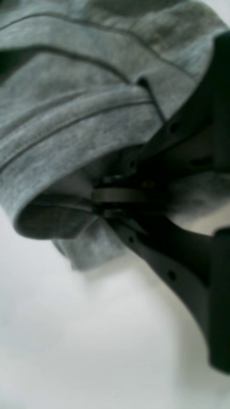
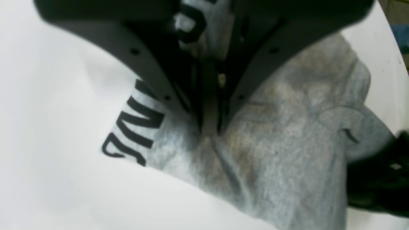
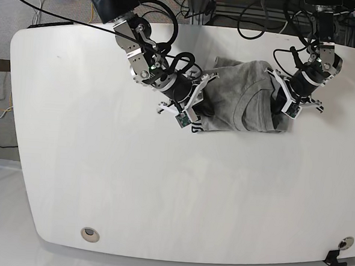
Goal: Fold the T-shirt properly
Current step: 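Hold the folded bundle with both grippers and square it on the table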
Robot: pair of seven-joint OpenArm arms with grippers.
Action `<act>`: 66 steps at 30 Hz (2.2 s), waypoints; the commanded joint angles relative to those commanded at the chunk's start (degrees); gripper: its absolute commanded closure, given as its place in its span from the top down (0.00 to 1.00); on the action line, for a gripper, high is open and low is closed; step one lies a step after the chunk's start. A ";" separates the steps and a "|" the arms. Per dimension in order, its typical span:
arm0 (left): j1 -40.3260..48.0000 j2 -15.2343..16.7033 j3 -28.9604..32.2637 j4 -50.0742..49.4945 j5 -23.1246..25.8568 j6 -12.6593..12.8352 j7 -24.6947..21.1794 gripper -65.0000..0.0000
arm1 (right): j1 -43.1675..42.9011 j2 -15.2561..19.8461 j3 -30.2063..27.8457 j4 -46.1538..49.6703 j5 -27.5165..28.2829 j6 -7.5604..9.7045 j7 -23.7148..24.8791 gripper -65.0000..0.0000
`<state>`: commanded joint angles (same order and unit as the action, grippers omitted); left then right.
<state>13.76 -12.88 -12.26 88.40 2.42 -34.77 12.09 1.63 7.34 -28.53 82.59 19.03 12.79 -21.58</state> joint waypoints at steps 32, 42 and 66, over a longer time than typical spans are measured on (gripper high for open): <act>-15.03 -1.32 7.91 -13.19 0.44 -0.26 -3.25 0.00 | -15.47 -2.81 0.18 7.47 -0.09 -0.62 1.41 0.01; -11.34 -3.34 4.57 6.59 0.09 -0.26 1.85 0.00 | -10.99 -1.05 0.35 21.01 0.18 -0.62 -9.32 0.02; 7.30 6.24 -5.98 16.09 0.00 -0.35 8.53 0.00 | -3.08 1.32 0.00 16.44 0.00 4.92 -12.04 0.02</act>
<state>21.05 -6.64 -18.24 104.48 2.42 -35.12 20.62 -1.45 8.66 -28.53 99.03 19.03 17.71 -33.63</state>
